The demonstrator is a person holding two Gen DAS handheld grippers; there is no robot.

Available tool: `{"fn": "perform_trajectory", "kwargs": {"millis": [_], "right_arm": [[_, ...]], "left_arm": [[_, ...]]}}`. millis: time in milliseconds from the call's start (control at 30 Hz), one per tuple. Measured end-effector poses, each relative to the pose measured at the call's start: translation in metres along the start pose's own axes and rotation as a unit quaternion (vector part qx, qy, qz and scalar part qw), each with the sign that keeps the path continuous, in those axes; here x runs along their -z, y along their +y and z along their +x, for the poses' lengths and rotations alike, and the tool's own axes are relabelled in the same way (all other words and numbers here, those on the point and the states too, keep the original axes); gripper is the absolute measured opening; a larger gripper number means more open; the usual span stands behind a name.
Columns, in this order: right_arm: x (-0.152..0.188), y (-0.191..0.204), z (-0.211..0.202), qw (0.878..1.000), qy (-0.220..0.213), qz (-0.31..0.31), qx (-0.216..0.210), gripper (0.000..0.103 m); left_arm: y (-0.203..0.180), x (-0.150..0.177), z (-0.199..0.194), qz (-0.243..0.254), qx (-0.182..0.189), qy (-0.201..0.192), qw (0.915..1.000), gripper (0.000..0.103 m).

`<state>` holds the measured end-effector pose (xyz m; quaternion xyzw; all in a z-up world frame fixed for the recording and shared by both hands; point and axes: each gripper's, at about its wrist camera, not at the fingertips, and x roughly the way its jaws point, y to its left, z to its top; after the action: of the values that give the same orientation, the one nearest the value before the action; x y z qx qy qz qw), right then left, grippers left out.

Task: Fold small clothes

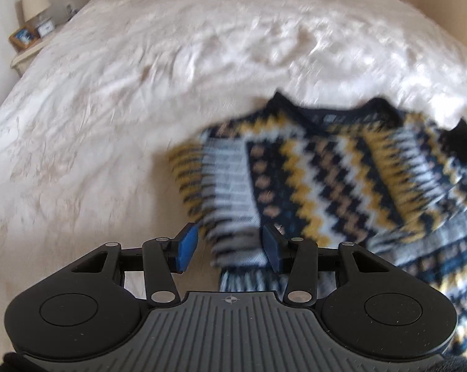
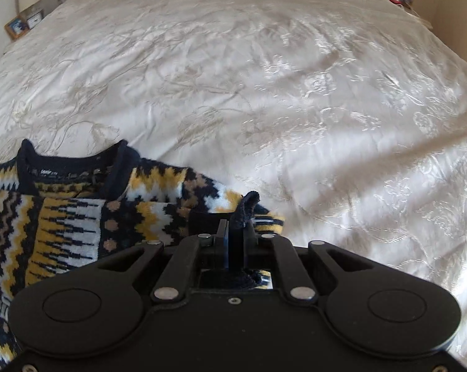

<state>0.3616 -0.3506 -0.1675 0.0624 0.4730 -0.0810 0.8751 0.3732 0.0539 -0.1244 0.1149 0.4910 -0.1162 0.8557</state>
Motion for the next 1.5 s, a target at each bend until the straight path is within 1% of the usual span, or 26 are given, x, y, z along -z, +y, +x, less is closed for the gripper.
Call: {"fn": "perform_trajectory", "kwargs": {"millis": [100, 167, 267, 300, 400, 467, 500, 567, 633, 667, 733, 800, 900, 1000, 1067, 1100, 1133, 1167, 1200, 1233, 1333, 1367, 1400, 1433, 1467, 1500], "right_arm": [[0.003, 0.002, 0.006, 1.0, 0.006, 0.006, -0.004, 0.015], [0.004, 0.002, 0.007, 1.0, 0.006, 0.008, -0.012, 0.015], [0.005, 0.004, 0.005, 1.0, 0.002, 0.004, -0.015, 0.018], [0.005, 0.002, 0.005, 1.0, 0.001, 0.008, -0.015, 0.021], [0.006, -0.006, 0.004, 1.0, 0.001, 0.026, -0.006, 0.027], [0.008, -0.013, 0.001, 0.999, 0.0, 0.04, 0.008, 0.027], [0.009, -0.017, -0.002, 0.999, -0.003, 0.047, 0.012, 0.027], [0.009, -0.019, -0.012, 0.998, -0.018, 0.048, 0.026, 0.027], [0.009, -0.017, -0.024, 0.998, -0.036, 0.043, 0.019, 0.027], [0.009, -0.013, -0.028, 0.998, -0.043, 0.041, 0.008, 0.027], [0.008, -0.001, -0.031, 0.998, -0.048, 0.028, -0.015, 0.027], [0.007, 0.014, -0.028, 0.998, -0.044, 0.015, -0.037, 0.027], [0.007, 0.039, -0.016, 0.998, -0.031, -0.002, -0.061, 0.027], [0.011, 0.06, -0.004, 0.997, -0.017, -0.03, -0.069, 0.027], [0.014, 0.065, 0.005, 0.997, -0.005, -0.032, -0.065, 0.027], [0.016, 0.064, 0.009, 0.998, 0.003, -0.031, -0.056, 0.031], [0.018, 0.062, 0.013, 0.999, 0.011, -0.028, -0.046, 0.033], [0.02, 0.059, 0.016, 0.999, 0.017, -0.021, -0.037, 0.034], [0.022, 0.054, 0.019, 0.999, 0.02, -0.014, -0.036, 0.033], [0.024, 0.051, 0.02, 0.999, 0.022, -0.008, -0.039, 0.034], [0.024, 0.049, 0.018, 0.999, 0.022, -0.012, -0.043, 0.036], [0.024, 0.049, 0.018, 0.999, 0.023, -0.013, -0.045, 0.044], [0.023, 0.05, 0.017, 0.998, 0.024, -0.01, -0.053, 0.057], [0.022, 0.05, 0.016, 0.998, 0.025, -0.005, -0.065, 0.065], [0.022, 0.051, 0.014, 0.997, 0.026, -0.001, -0.071, 0.088], [0.021, 0.052, 0.011, 0.997, 0.022, -0.001, -0.068, 0.096]], "left_arm": [[0.011, 0.01, 0.02, -0.025, -0.023, 0.042, 0.9985, 0.048], [0.021, 0.017, 0.031, -0.049, -0.022, 0.059, 0.9968, 0.058], [0.028, 0.019, 0.032, -0.07, -0.021, 0.058, 0.9956, 0.06], [0.028, 0.018, 0.029, -0.072, -0.024, 0.057, 0.9955, 0.06], [0.027, 0.018, 0.021, -0.073, -0.043, 0.055, 0.9949, 0.06], [0.026, 0.016, 0.016, -0.079, -0.061, 0.058, 0.9933, 0.06], [0.025, 0.014, 0.012, -0.082, -0.077, 0.062, 0.9917, 0.059], [0.026, 0.012, -0.001, -0.096, -0.125, 0.055, 0.986, 0.058], [0.032, 0.012, -0.016, -0.126, -0.135, 0.037, 0.9822, 0.058], [0.034, 0.011, -0.022, -0.142, -0.134, 0.024, 0.9805, 0.058], [0.033, 0.006, -0.03, -0.146, -0.106, -0.003, 0.9836, 0.058], [0.024, -0.006, -0.025, -0.124, -0.074, -0.022, 0.9893, 0.058], [0.008, -0.023, -0.004, -0.088, -0.042, -0.033, 0.9947, 0.058], [-0.001, -0.032, 0.021, -0.058, -0.041, -0.026, 0.9971, 0.058], [0.0, -0.034, 0.041, -0.045, -0.051, -0.004, 0.9977, 0.06], [0.002, -0.032, 0.049, -0.041, -0.05, 0.008, 0.9979, 0.061], [0.007, -0.029, 0.059, -0.045, -0.037, 0.015, 0.9982, 0.07], [0.013, -0.028, 0.065, -0.05, -0.028, 0.015, 0.9982, 0.083], [0.02, -0.026, 0.069, -0.059, -0.024, 0.017, 0.9978, 0.09], [0.027, -0.026, 0.072, -0.071, -0.023, 0.021, 0.997, 0.1], [0.043, -0.025, 0.072, -0.101, 0.009, 0.035, 0.9943, 0.102], [0.046, -0.026, 0.071, -0.102, 0.015, 0.038, 0.9939, 0.102], [0.048, -0.026, 0.068, -0.102, 0.018, 0.039, 0.9938, 0.102], [0.048, -0.026, 0.065, -0.102, 0.02, 0.039, 0.9938, 0.101], [0.049, -0.024, 0.061, -0.102, 0.022, 0.039, 0.9938, 0.101], [0.049, -0.022, 0.054, -0.102, 0.023, 0.036, 0.9939, 0.101]]}}
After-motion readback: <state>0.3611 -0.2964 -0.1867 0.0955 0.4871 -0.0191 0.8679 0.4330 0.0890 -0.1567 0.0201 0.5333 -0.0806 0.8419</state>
